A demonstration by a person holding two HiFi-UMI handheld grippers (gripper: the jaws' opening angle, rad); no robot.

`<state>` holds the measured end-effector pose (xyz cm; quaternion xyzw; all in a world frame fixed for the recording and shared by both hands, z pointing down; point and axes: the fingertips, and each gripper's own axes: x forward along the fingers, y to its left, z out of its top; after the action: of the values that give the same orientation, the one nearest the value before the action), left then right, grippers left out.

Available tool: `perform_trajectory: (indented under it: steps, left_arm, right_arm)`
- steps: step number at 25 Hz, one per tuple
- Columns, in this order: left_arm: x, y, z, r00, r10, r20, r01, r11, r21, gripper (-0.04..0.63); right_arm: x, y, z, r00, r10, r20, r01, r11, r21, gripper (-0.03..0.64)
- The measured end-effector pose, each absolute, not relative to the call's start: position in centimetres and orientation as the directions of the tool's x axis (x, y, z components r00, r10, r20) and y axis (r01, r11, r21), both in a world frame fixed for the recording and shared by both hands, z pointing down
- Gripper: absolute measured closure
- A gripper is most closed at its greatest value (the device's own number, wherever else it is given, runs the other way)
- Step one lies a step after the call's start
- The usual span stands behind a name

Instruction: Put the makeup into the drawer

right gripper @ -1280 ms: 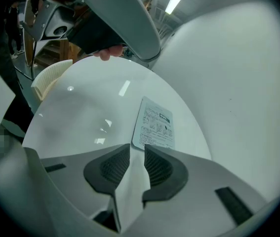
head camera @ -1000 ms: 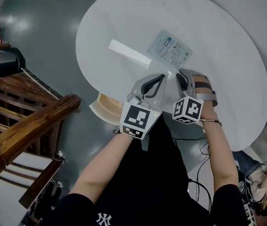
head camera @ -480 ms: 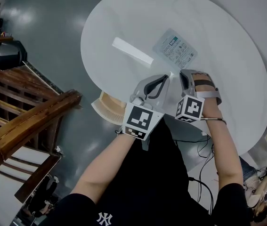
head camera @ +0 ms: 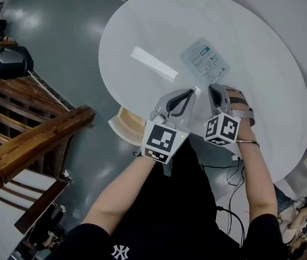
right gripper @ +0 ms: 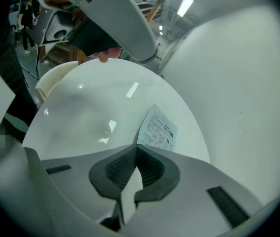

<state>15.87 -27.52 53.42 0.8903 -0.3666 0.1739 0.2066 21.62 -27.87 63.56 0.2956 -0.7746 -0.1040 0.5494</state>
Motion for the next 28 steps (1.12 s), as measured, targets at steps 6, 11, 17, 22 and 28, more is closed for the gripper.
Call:
perform_trajectory:
  steps: [6,11,17,22,28]
  left_arm:
    - [15.4,-27.1,52.2,0.674,-0.586,0.449,-0.72,-0.658,0.223,0.584]
    - [14.8,-26.5,50.9,0.679,-0.589,0.438,-0.714,-0.668,0.209,0.584]
    - [13.6,-25.4,49.0,0.692,-0.594,0.411,-0.702,-0.686,0.192,0.584]
    - [12.9,-24.4,47.0,0.701,-0.602,0.382,-0.696,-0.695,0.18,0.584]
    - [11.1,-22.6,44.4,0.712,-0.611,0.347,-0.688,-0.706,0.168,0.584]
  right_arm:
    - [21.3,-27.9,61.1,-0.259,-0.608,0.75,-0.492,0.752,0.439,0.603]
    - [20.6,-27.6,58.6,-0.274,-0.636,0.721,-0.564,0.714,0.415,0.603]
    - [19.4,-27.1,54.9,-0.285,-0.677,0.679,-0.636,0.663,0.394,0.603]
    - [18.8,-26.4,51.9,-0.294,-0.702,0.649,-0.687,0.627,0.367,0.603]
    - [17.2,-24.9,48.1,-0.29,-0.725,0.625,-0.708,0.601,0.37,0.603]
